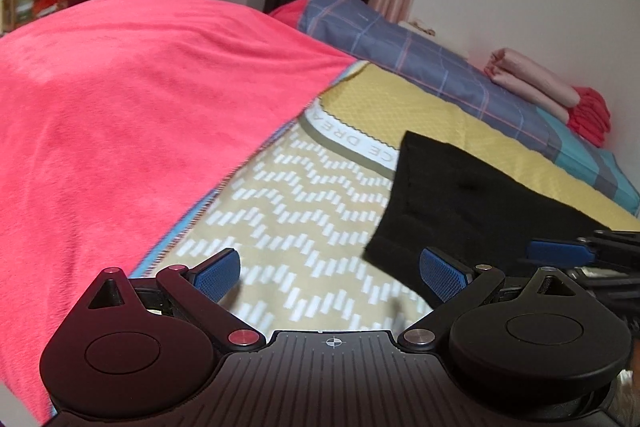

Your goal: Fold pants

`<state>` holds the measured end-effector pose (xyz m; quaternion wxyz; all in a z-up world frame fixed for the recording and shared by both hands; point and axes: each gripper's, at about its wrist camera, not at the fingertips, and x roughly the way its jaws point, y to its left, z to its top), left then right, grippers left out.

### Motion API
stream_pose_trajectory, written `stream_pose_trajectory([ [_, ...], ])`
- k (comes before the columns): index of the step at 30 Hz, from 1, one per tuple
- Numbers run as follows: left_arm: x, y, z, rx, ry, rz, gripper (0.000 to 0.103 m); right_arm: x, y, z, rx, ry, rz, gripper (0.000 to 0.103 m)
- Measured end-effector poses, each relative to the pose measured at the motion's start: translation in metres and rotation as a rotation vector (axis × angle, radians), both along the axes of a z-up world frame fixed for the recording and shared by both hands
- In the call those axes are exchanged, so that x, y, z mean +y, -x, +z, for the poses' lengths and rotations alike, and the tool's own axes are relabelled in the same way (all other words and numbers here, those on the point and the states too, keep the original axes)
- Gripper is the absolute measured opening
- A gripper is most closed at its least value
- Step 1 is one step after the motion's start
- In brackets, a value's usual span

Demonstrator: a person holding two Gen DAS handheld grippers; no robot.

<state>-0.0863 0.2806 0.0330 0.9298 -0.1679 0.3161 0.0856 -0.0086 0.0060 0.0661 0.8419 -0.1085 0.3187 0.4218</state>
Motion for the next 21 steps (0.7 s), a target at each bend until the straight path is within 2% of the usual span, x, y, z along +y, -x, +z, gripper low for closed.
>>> stream_pose_trajectory([
  [3,0.008,0.010,0.002,0.002,0.002,0.030,0.103,0.029,-0.018,-0.018,0.034,0.061,0.021,0.044],
  [4,0.010,0.012,0.002,0.003,0.001,0.036,0.103,0.041,-0.028,-0.031,0.065,0.076,0.024,0.042],
  [5,0.011,0.013,0.002,0.006,0.000,0.040,0.103,0.052,-0.033,-0.041,0.082,0.074,0.010,0.033],
  [6,0.012,0.012,0.002,0.011,0.001,0.043,0.103,0.062,-0.034,-0.041,0.062,0.059,0.010,0.012],
  [8,0.013,0.012,0.003,0.011,0.003,0.051,0.103,0.081,-0.027,-0.033,0.028,0.062,0.034,0.008],
  [9,0.012,0.012,0.004,0.008,0.004,0.052,0.103,0.087,-0.023,-0.032,0.026,0.047,0.063,0.002],
  [10,0.012,0.011,0.005,0.005,0.007,0.050,0.103,0.092,-0.021,-0.036,0.075,0.031,0.120,0.002],
  [11,0.010,0.009,0.006,0.000,0.009,0.043,0.103,0.096,-0.017,-0.040,0.067,0.041,0.133,0.002],
  [12,0.009,0.007,0.008,-0.004,0.009,0.037,0.103,0.095,-0.011,-0.040,0.022,0.051,0.136,0.002],
  [14,0.004,0.004,0.013,-0.014,0.000,0.020,0.103,0.080,-0.013,-0.030,0.060,0.012,0.127,0.005],
  [16,-0.003,-0.001,0.019,-0.025,-0.017,-0.008,0.103,0.051,-0.022,-0.017,0.097,-0.057,0.106,0.022],
  [17,-0.006,-0.005,0.021,-0.029,-0.024,-0.023,0.103,0.036,-0.029,-0.010,0.085,-0.072,0.069,0.039],
  [18,-0.011,-0.011,0.024,-0.036,-0.029,-0.041,0.103,0.022,-0.037,-0.004,0.066,-0.075,0.025,0.046],
  [21,-0.033,-0.040,0.029,-0.042,-0.024,-0.110,0.103,-0.012,-0.073,0.004,0.036,-0.056,-0.127,0.046],
])
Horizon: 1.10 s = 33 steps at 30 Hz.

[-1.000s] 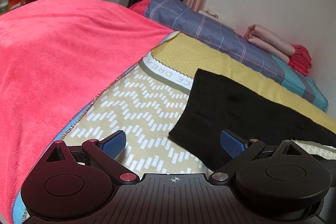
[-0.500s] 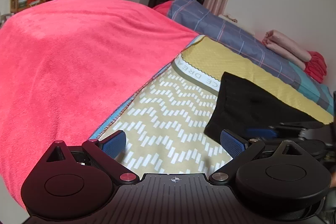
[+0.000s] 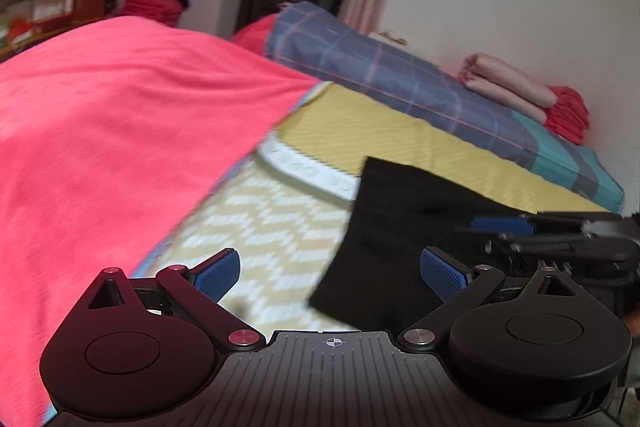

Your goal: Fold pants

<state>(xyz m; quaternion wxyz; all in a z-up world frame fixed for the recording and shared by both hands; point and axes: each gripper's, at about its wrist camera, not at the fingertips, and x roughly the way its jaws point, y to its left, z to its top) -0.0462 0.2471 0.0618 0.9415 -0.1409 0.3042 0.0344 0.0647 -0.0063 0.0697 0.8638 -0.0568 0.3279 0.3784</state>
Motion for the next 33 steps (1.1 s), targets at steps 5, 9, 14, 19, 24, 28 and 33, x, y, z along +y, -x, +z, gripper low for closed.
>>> stream_pose_trajectory([
  [5,-0.059,-0.061,-0.027,0.065,-0.035,-0.151,0.103,-0.006,-0.056,-0.014,0.020,0.059,-0.123,0.046],
  [9,-0.074,-0.077,-0.068,0.137,-0.165,-0.116,0.103,0.033,-0.092,-0.059,0.067,0.173,-0.117,0.046],
  [14,-0.077,-0.080,-0.072,0.166,-0.174,-0.117,0.103,0.074,-0.115,-0.079,0.037,0.200,-0.145,0.053],
  [19,-0.077,-0.081,-0.060,0.220,-0.190,-0.161,0.103,0.028,-0.103,-0.056,0.053,0.181,-0.099,0.075],
  [24,-0.084,-0.094,-0.023,0.171,-0.138,-0.227,0.103,-0.095,-0.098,-0.027,0.060,0.074,-0.257,0.078],
  [28,-0.116,-0.140,-0.014,0.170,-0.122,-0.267,0.103,-0.196,-0.105,-0.025,0.084,0.025,-0.494,0.078],
  [33,-0.142,-0.213,-0.074,0.335,-0.082,-0.249,0.103,-0.303,-0.104,-0.058,0.169,0.010,-0.673,0.079],
])
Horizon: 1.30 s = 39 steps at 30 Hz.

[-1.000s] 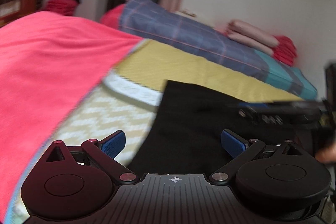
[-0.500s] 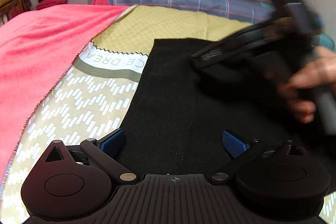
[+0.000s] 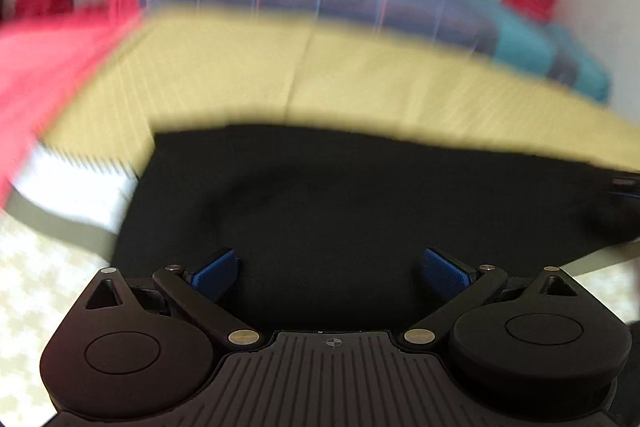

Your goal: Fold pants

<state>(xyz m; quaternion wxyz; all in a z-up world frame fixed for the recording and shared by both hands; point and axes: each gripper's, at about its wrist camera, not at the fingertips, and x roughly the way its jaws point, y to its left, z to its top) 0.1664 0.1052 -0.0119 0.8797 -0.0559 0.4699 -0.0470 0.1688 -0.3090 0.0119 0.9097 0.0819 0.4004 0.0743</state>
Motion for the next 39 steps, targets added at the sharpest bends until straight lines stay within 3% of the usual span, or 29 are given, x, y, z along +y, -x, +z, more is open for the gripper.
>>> stream_pose_trajectory([
  [2,-0.008,0.005,-0.008,-0.105,-0.112,-0.025,0.103,-0.048,0.000,-0.017,0.046,0.107,-0.154,0.075],
  [4,-0.010,0.008,-0.011,-0.109,-0.135,-0.035,0.103,-0.092,0.016,-0.013,0.020,-0.115,-0.201,0.073],
  [5,-0.009,0.007,-0.010,-0.098,-0.129,-0.028,0.103,-0.101,0.024,-0.007,0.020,-0.159,-0.260,0.073],
  [6,-0.008,0.006,-0.009,-0.085,-0.121,-0.019,0.103,-0.099,0.032,0.001,0.011,-0.122,-0.298,0.076],
  [8,-0.005,0.007,-0.003,-0.057,-0.087,0.012,0.103,-0.076,0.050,0.018,-0.036,-0.025,-0.247,0.081],
  [11,-0.002,0.024,0.013,-0.058,0.009,0.029,0.103,-0.044,0.093,0.037,-0.097,-0.034,-0.076,0.084],
  [14,-0.002,0.052,0.020,-0.086,0.075,-0.009,0.103,-0.022,0.144,0.044,-0.131,-0.018,0.019,0.088],
  [16,-0.007,0.069,0.013,-0.086,0.067,-0.034,0.103,-0.016,0.172,0.036,-0.141,-0.007,0.076,0.090],
  [18,-0.013,0.077,-0.004,-0.074,0.012,-0.066,0.103,-0.026,0.190,0.018,-0.102,0.025,0.082,0.092],
  [19,-0.017,0.083,-0.007,-0.123,-0.023,-0.092,0.103,-0.034,0.191,0.007,-0.053,0.053,0.041,0.091],
  [21,-0.022,0.086,-0.009,-0.139,-0.068,-0.114,0.103,-0.065,0.192,-0.008,0.018,0.049,-0.094,0.083],
  [23,-0.023,0.082,-0.005,-0.113,-0.079,-0.100,0.103,-0.090,0.204,0.007,-0.018,-0.108,-0.158,0.086],
  [25,-0.020,0.082,0.003,-0.094,-0.047,-0.070,0.103,-0.093,0.216,0.026,-0.113,-0.104,-0.206,0.097],
  [27,-0.014,0.085,0.010,-0.101,0.021,-0.054,0.103,-0.088,0.223,0.029,-0.166,-0.049,-0.173,0.099],
  [30,-0.008,0.088,0.006,-0.078,0.069,-0.028,0.103,-0.101,0.223,0.008,-0.081,-0.071,-0.162,0.098],
  [31,-0.007,0.090,0.003,-0.088,0.061,-0.028,0.103,-0.109,0.226,-0.001,-0.059,-0.064,-0.198,0.098],
  [32,-0.007,0.093,0.002,-0.106,0.047,-0.039,0.103,-0.121,0.230,-0.010,-0.041,-0.059,-0.253,0.090],
  [33,-0.007,0.095,0.002,-0.111,0.032,-0.047,0.103,-0.133,0.241,-0.011,-0.081,-0.112,-0.262,0.085],
  [35,-0.006,0.098,0.003,-0.113,0.024,-0.051,0.103,-0.159,0.256,-0.005,-0.105,-0.252,-0.320,0.087],
  [36,-0.005,0.099,0.005,-0.111,0.032,-0.049,0.103,-0.172,0.262,0.000,-0.112,-0.263,-0.383,0.094],
  [39,0.005,0.098,0.007,-0.105,0.092,-0.028,0.103,-0.197,0.274,0.011,-0.127,-0.153,-0.576,0.096],
])
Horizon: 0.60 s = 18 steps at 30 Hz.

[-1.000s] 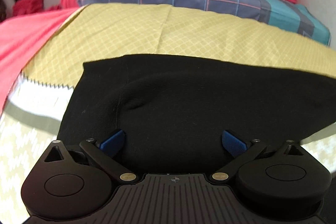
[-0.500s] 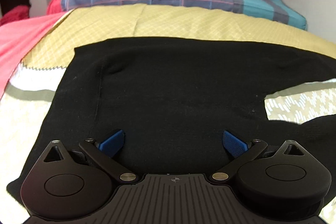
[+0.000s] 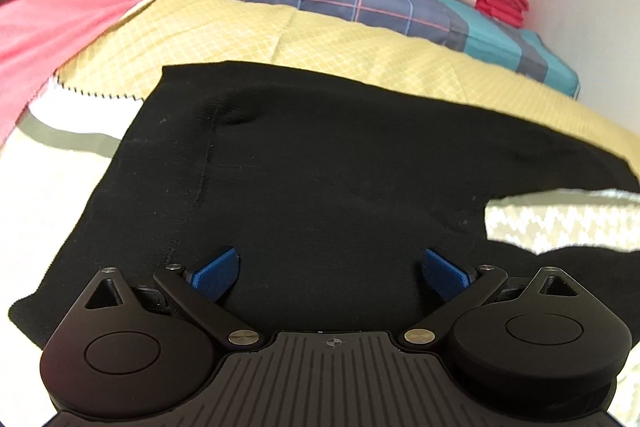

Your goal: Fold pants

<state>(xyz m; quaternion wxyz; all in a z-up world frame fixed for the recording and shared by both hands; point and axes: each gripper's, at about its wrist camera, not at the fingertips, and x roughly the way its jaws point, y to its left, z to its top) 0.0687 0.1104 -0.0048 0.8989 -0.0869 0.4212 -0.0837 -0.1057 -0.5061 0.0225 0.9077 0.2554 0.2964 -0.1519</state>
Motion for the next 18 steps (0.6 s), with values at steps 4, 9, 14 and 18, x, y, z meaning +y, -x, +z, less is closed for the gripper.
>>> stream_pose_trajectory([
  [4,0.011,0.012,0.010,0.013,0.051,0.057,0.103,-0.018,0.020,0.005,-0.031,-0.060,-0.005,0.096],
  [9,0.020,0.049,0.033,0.108,0.068,0.135,0.103,-0.011,0.040,0.002,-0.065,-0.225,0.045,0.093],
  [14,0.027,0.086,0.037,0.152,0.097,0.111,0.103,0.001,0.037,-0.006,-0.024,-0.400,0.138,0.085],
  [18,0.039,0.088,0.020,0.209,0.179,0.144,0.103,0.008,0.022,-0.017,0.043,-0.437,0.163,0.082],
])
